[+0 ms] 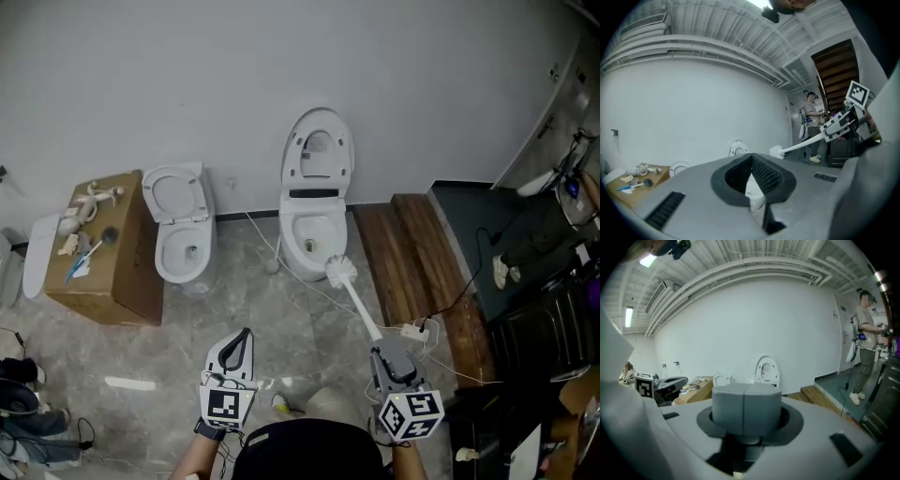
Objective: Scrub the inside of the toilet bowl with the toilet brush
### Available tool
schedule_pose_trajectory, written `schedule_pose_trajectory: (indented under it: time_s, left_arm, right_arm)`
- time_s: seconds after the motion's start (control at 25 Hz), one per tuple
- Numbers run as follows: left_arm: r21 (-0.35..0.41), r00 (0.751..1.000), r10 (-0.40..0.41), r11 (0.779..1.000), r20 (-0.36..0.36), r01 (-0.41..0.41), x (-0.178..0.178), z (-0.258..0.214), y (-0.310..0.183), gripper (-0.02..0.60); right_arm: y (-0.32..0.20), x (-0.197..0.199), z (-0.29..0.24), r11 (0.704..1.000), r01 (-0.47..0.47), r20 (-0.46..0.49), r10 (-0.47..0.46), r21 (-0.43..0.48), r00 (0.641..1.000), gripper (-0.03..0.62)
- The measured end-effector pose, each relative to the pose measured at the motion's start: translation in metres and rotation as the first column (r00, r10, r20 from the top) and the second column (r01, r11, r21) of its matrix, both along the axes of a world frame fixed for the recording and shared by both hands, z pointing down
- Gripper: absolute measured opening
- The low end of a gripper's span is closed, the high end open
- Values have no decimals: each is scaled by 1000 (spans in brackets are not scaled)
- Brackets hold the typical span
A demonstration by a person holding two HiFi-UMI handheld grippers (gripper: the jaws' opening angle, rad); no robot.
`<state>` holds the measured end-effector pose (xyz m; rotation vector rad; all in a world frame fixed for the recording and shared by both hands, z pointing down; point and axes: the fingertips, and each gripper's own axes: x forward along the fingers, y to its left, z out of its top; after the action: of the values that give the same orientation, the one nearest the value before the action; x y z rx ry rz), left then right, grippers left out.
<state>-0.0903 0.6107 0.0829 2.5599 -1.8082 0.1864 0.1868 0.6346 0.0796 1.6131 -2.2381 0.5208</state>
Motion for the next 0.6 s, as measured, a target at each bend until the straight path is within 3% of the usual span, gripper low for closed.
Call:
schedule_pose_trajectory:
  time_s: [0.32, 0.6]
  left_arm:
    - [-3, 999, 15, 1000, -33, -15, -16, 6, -38, 11]
    - [-34, 999, 31, 999, -6, -31, -10, 22, -92, 11]
  right_arm:
    - [-37, -6, -4, 998, -65, -33, 65, 20, 997, 152]
    - [-97, -10, 21, 998, -60, -25, 59, -24, 998, 152]
